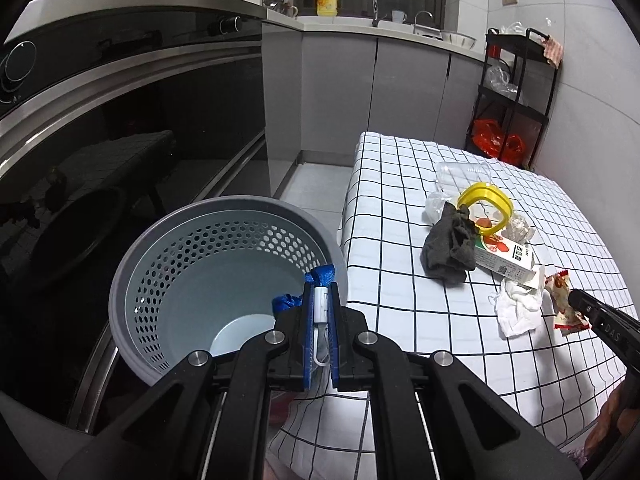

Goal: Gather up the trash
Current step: 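Carry the lanyard and wrapper in both grippers over the grey basket, then open the left gripper to drop the lanyard while the right gripper drops the wrapper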

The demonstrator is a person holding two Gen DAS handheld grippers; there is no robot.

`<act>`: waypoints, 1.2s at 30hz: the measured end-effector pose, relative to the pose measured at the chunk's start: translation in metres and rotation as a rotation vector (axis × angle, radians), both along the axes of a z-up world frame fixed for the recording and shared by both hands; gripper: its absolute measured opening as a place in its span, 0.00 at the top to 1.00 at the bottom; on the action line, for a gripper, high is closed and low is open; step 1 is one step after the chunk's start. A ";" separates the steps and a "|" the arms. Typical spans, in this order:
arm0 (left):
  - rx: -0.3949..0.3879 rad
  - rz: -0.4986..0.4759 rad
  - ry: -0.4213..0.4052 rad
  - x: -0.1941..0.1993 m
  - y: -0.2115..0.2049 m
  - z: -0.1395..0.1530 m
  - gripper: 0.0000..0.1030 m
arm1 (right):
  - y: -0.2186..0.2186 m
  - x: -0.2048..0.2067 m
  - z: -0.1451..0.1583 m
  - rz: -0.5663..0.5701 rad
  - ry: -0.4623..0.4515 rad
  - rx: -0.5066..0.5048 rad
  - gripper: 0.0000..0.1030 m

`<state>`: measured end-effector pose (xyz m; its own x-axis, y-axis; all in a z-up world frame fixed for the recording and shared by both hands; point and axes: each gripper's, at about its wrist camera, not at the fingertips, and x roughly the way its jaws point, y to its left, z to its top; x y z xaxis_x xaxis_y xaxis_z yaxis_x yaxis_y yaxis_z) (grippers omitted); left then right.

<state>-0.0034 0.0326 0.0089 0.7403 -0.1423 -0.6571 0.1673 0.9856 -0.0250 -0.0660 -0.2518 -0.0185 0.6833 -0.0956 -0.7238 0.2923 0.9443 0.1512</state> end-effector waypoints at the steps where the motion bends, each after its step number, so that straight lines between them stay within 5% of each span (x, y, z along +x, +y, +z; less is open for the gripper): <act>1: -0.001 0.001 0.001 0.000 0.000 0.000 0.93 | -0.004 -0.003 -0.001 -0.008 0.006 0.005 0.91; 15: -0.013 -0.006 0.000 -0.001 -0.001 0.002 0.93 | -0.021 -0.035 0.010 -0.051 -0.010 -0.007 0.93; 25: 0.016 0.068 -0.003 0.012 0.047 0.010 0.93 | 0.071 0.007 0.045 0.224 -0.102 0.051 0.93; 36: 0.033 0.165 0.057 0.051 0.108 -0.009 0.93 | 0.183 0.095 0.040 0.541 -0.085 0.092 0.93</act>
<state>0.0481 0.1406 -0.0004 0.7129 0.0010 -0.7013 0.0019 1.0000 0.0033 0.0293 -0.0687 0.0211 0.6738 0.3466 -0.6525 -0.2480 0.9380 0.2422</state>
